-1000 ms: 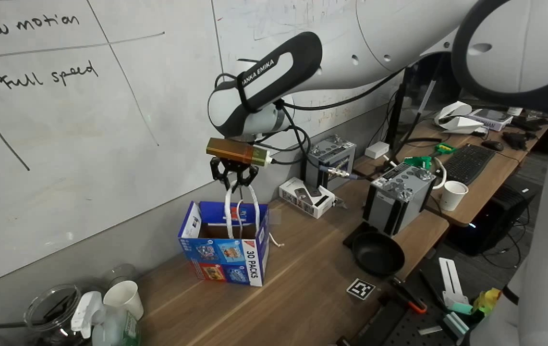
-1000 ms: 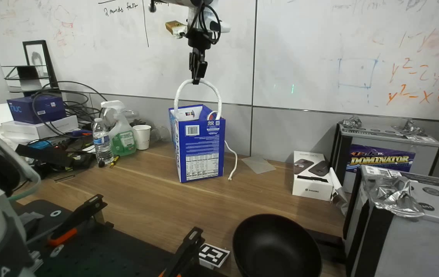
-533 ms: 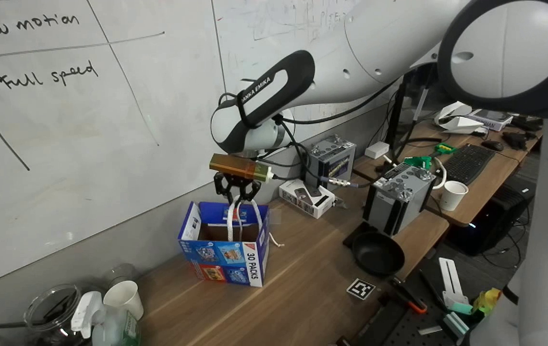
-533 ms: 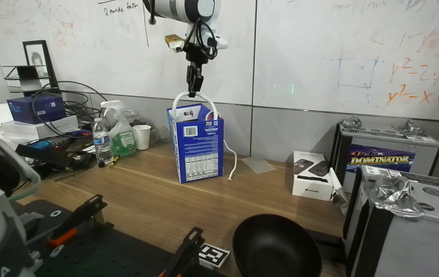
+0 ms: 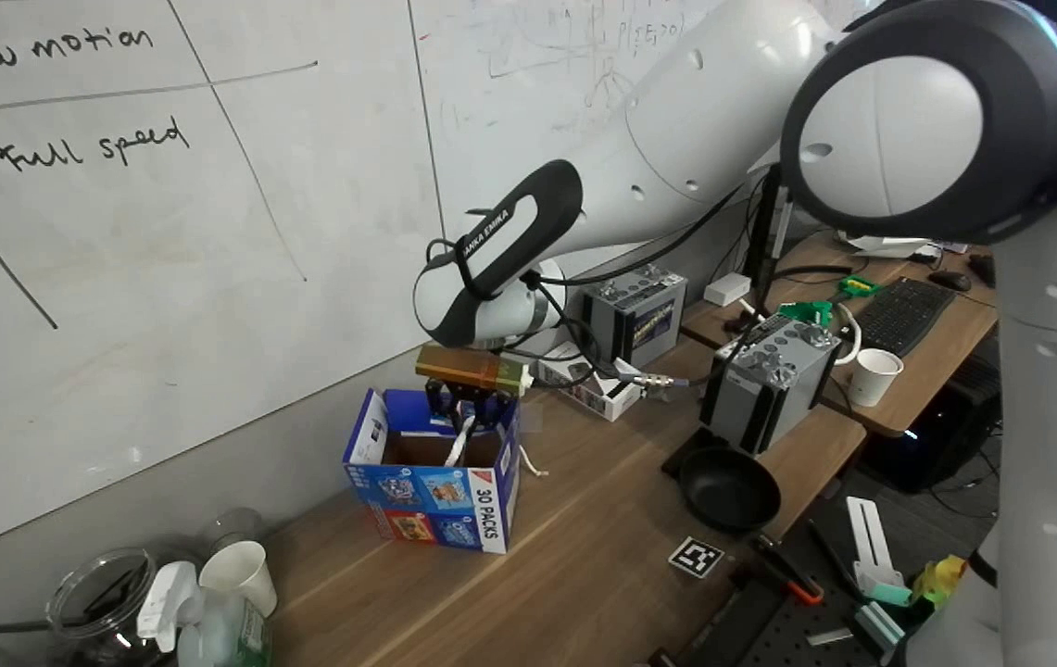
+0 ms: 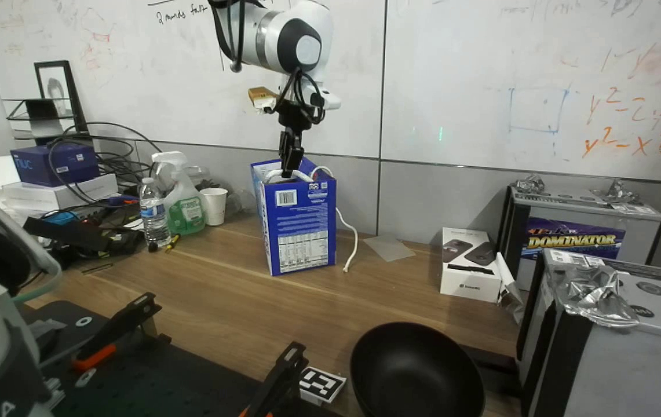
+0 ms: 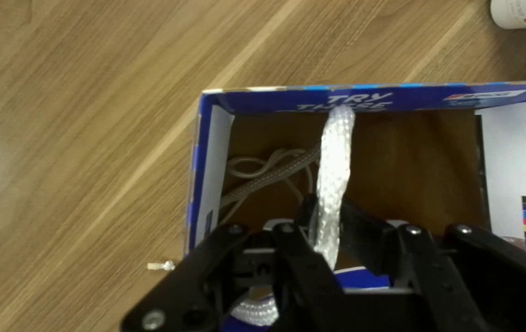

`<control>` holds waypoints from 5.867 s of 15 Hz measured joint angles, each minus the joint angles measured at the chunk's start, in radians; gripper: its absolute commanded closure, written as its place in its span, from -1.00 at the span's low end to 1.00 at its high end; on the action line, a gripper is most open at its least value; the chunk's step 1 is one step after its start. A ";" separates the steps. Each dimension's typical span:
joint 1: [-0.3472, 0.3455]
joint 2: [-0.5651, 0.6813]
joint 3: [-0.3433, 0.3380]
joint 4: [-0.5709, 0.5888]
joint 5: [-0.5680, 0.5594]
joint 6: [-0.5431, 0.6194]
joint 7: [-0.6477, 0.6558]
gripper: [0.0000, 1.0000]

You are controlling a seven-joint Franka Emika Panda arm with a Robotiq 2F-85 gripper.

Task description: Put the ropes in the box one at a time

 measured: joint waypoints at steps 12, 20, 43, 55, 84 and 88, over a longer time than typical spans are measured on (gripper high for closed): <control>0.022 0.065 -0.079 0.132 -0.077 -0.026 0.068 -1.00; 0.013 0.120 -0.148 0.260 -0.146 -0.078 0.156 -1.00; -0.018 0.292 -0.076 0.507 -0.125 -0.300 0.131 -1.00; -0.037 0.274 -0.073 0.502 -0.100 -0.315 0.064 -1.00; -0.057 0.326 -0.067 0.503 -0.012 -0.271 -0.039 -1.00; -0.057 0.332 -0.070 0.503 -0.012 -0.268 -0.038 -1.00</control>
